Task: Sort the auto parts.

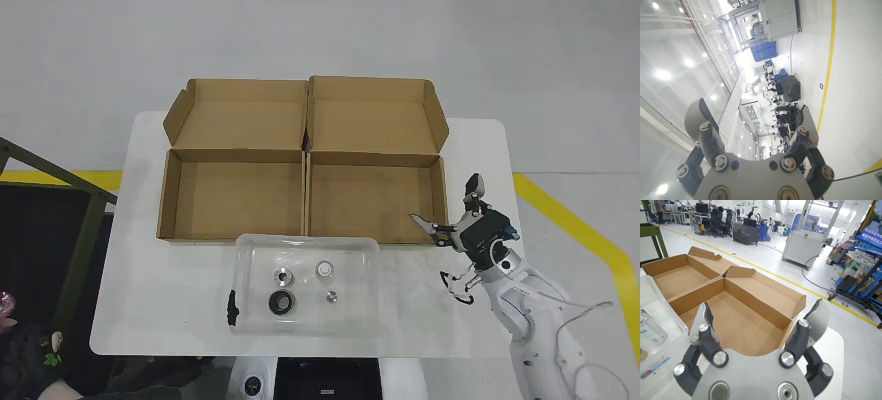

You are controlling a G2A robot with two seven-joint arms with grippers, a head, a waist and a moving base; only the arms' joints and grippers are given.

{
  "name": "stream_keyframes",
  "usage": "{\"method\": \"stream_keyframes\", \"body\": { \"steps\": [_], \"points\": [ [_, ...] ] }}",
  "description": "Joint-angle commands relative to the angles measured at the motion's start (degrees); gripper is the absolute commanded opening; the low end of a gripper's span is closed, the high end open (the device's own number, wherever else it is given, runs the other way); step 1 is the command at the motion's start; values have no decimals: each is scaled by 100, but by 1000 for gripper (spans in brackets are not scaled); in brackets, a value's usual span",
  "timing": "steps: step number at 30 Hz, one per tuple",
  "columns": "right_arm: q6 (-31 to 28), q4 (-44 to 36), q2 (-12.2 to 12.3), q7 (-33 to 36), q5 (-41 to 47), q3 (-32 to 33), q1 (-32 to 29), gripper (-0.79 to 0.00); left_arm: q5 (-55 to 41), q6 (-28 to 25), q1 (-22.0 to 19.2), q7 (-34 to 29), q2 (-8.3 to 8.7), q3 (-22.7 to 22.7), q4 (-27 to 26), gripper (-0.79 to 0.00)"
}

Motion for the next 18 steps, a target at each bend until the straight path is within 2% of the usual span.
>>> {"method": "stream_keyframes", "body": {
  "steps": [1,9,18],
  "points": [
    [0,0,0,0,0,0,0,0,0,0,0,0,0,0,0,-1],
    [-74,-42,5,59,1,-52,7,0,0,0,0,0,0,0,0,0],
    [-1112,-618,106,1040,-151,-287,121,0,0,0,0,0,0,0,0,0]
  ]
}}
